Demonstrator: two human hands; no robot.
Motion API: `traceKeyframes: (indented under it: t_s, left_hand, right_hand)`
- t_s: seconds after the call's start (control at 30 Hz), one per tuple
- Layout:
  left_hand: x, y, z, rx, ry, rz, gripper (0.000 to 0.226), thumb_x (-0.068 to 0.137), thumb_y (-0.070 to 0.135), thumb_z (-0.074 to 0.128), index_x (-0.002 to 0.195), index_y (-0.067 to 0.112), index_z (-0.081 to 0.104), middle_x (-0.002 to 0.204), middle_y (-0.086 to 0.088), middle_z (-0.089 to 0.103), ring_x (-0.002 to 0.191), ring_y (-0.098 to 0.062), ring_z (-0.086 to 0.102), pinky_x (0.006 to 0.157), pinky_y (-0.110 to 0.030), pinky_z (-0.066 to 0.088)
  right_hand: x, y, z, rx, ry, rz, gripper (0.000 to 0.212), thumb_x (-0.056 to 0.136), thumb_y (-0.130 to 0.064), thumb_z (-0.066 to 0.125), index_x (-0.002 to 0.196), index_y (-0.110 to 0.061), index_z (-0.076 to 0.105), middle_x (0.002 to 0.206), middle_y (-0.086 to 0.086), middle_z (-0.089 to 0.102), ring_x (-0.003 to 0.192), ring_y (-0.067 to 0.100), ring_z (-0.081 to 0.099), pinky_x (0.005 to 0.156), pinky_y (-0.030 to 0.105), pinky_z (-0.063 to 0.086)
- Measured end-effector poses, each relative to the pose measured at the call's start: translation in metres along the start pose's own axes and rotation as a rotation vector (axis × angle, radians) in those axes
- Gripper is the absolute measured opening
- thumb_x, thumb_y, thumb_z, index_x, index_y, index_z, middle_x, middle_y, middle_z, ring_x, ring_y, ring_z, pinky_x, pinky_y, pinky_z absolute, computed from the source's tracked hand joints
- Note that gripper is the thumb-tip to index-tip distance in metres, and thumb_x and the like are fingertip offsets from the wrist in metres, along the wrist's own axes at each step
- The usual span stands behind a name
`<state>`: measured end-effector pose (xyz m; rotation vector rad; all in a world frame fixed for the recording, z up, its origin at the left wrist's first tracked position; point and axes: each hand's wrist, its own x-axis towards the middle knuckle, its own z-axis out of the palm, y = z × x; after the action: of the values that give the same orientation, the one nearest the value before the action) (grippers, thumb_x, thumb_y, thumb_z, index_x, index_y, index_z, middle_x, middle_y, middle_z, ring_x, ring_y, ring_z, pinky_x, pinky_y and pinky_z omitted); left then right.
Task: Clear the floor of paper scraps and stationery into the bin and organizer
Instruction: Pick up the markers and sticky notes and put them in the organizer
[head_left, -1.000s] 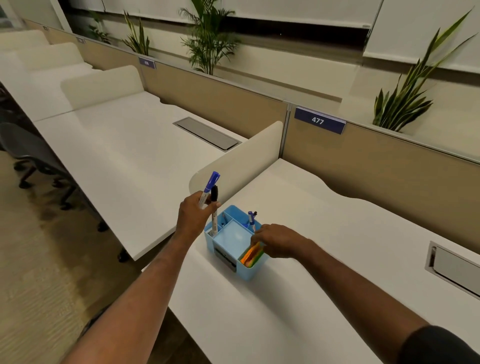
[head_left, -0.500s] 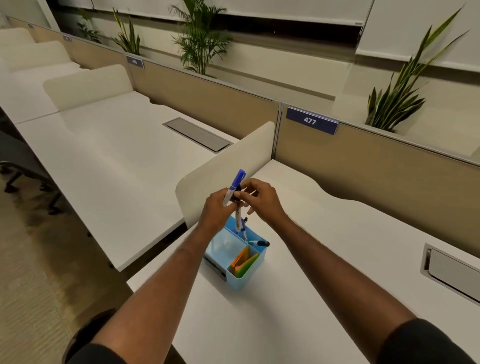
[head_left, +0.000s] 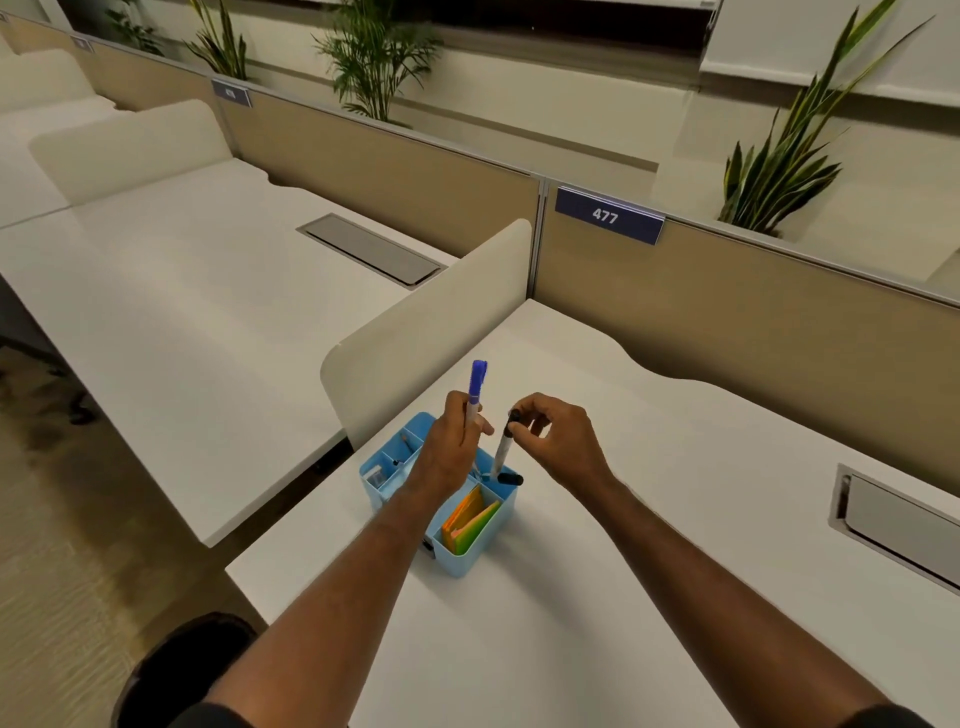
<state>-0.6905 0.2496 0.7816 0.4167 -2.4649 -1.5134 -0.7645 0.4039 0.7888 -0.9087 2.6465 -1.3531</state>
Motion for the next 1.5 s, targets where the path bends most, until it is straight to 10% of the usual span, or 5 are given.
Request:
traceKeyframes:
  t_s: [0.43, 0.83, 1.1, 1.27, 1.5]
  left_hand:
    - [-0.002, -0.035, -0.002, 0.437, -0.061, 0.131, 0.021, 0.089, 0.029, 0.071, 0.106, 0.016, 0.067, 0.122, -0.003, 0.068, 0.138, -0.022, 0.045, 0.125, -0.048, 0.004]
    - [-0.009, -0.034, -0.011, 0.37, -0.09, 0.172, 0.031, 0.088, 0.04, 0.071, 0.111, 0.019, 0.069, 0.123, 0.0, 0.067, 0.133, -0.02, 0.049, 0.119, -0.05, 0.026]
    - [-0.013, -0.021, -0.024, 0.299, -0.013, 0.183, 0.028, 0.094, 0.04, 0.062, 0.113, 0.021, 0.068, 0.123, -0.002, 0.067, 0.111, -0.002, 0.047, 0.089, -0.007, 0.033]
    - [-0.016, -0.016, -0.039, 0.287, 0.026, 0.16, 0.027, 0.098, 0.038, 0.057, 0.111, 0.018, 0.068, 0.119, -0.001, 0.068, 0.112, -0.015, 0.058, 0.102, -0.039, 0.047]
    - [-0.022, -0.011, -0.046, 0.281, 0.064, 0.126, 0.027, 0.099, 0.035, 0.056, 0.112, 0.014, 0.067, 0.12, -0.006, 0.068, 0.11, -0.019, 0.06, 0.102, -0.043, 0.049]
  right_hand:
    - [-0.019, 0.017, 0.008, -0.299, -0.233, -0.053, 0.02, 0.09, -0.036, 0.067, 0.105, -0.023, 0.067, 0.109, -0.005, 0.065, 0.101, 0.01, 0.056, 0.078, 0.023, 0.049]
    - [-0.017, 0.015, 0.004, -0.235, -0.228, -0.048, 0.03, 0.094, -0.042, 0.063, 0.116, -0.022, 0.066, 0.119, -0.003, 0.066, 0.111, 0.013, 0.057, 0.092, 0.034, 0.054]
    - [-0.008, -0.008, -0.001, -0.149, -0.078, -0.121, 0.023, 0.098, -0.035, 0.059, 0.111, -0.019, 0.069, 0.113, -0.003, 0.07, 0.105, 0.012, 0.061, 0.087, 0.031, 0.055]
    - [-0.005, -0.017, -0.001, -0.343, -0.089, 0.028, 0.029, 0.096, -0.045, 0.058, 0.112, -0.022, 0.068, 0.115, -0.002, 0.07, 0.102, 0.012, 0.063, 0.081, 0.025, 0.051]
    - [-0.009, -0.009, 0.006, -0.523, -0.366, 0.355, 0.043, 0.083, -0.041, 0.077, 0.118, -0.018, 0.065, 0.12, 0.004, 0.069, 0.1, 0.018, 0.066, 0.078, 0.026, 0.049]
